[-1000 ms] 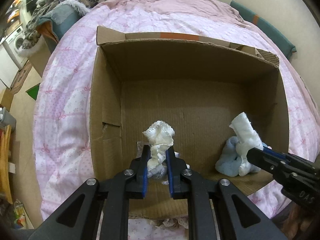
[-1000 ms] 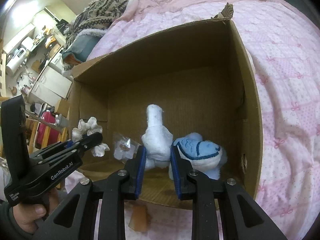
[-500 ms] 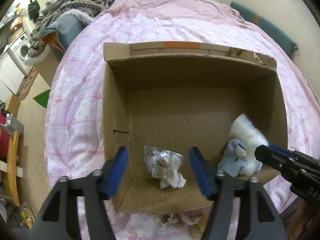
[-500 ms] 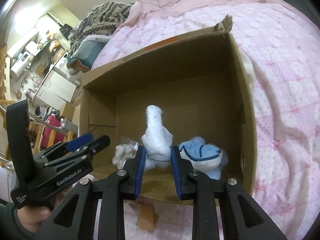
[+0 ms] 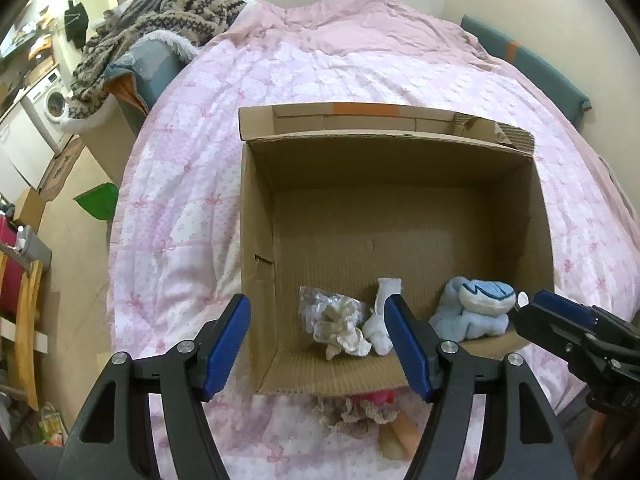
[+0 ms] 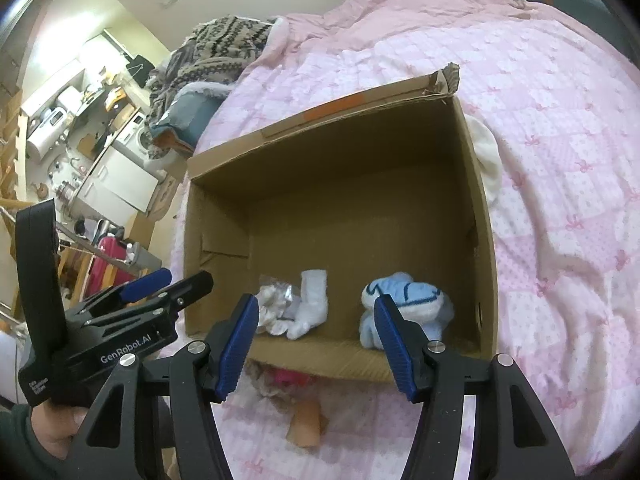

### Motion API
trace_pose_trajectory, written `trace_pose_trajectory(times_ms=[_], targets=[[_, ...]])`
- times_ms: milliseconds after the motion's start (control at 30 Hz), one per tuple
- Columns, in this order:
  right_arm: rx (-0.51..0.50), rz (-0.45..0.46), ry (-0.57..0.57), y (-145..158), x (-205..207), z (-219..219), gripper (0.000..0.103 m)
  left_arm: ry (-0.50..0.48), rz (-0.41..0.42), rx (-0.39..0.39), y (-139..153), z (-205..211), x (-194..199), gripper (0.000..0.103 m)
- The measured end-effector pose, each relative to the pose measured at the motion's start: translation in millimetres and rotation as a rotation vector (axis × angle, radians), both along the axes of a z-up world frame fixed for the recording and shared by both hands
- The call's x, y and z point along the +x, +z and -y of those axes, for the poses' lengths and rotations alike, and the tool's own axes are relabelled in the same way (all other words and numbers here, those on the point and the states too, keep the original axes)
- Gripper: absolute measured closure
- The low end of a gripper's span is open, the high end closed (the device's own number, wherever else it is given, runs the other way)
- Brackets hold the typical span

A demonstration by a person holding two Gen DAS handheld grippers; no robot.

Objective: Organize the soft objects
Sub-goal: 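Withdraw both grippers from the box back toward the remaining items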

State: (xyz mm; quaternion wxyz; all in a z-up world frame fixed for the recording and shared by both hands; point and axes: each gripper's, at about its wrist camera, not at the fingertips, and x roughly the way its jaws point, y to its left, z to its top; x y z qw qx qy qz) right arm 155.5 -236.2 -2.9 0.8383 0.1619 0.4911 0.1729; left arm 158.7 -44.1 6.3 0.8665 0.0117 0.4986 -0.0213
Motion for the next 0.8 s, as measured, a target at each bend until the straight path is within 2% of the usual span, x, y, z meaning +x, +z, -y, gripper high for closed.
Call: trace_pose_trajectory(times_ms=[433, 800], targets=[[-0.008, 0.013, 0.018, 7, -38, -8, 0.040, -0.040, 0.044, 0.005, 22, -6, -57, 0.037], [-0.032, 0.015, 0.043, 2, -63, -15, 0.040, 0.017, 0.055, -0.029, 13, -26, -91, 0.037]])
